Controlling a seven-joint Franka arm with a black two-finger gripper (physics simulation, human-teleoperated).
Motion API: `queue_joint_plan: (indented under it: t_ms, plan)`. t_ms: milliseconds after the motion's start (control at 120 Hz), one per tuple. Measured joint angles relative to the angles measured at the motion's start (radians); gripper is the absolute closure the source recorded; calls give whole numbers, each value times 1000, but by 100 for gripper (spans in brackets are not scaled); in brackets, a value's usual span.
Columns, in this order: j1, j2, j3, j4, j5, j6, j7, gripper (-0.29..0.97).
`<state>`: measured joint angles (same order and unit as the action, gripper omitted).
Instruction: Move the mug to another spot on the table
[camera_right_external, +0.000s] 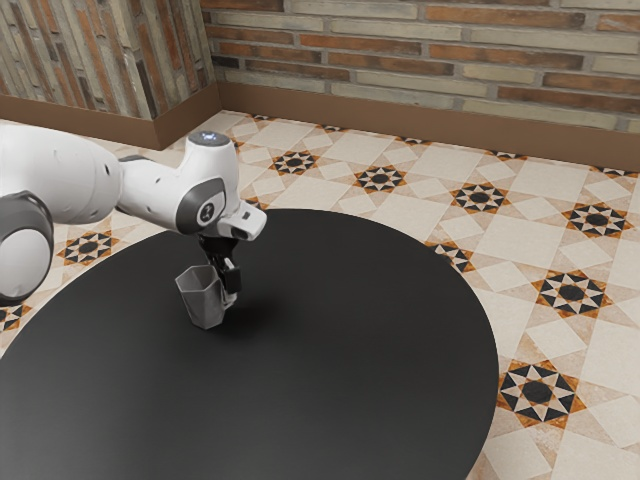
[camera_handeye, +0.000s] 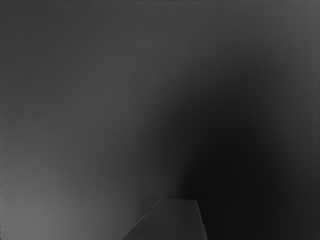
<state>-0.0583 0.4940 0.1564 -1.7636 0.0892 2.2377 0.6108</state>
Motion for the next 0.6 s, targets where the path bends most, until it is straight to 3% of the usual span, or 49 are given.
queue_joint_plan:
  t_ms: [300, 600]
  plan:
    - [0, 6, 0, -2, 13, 17, 6, 31]
    - [0, 15, 3, -2, 48, 64, -20, 50]
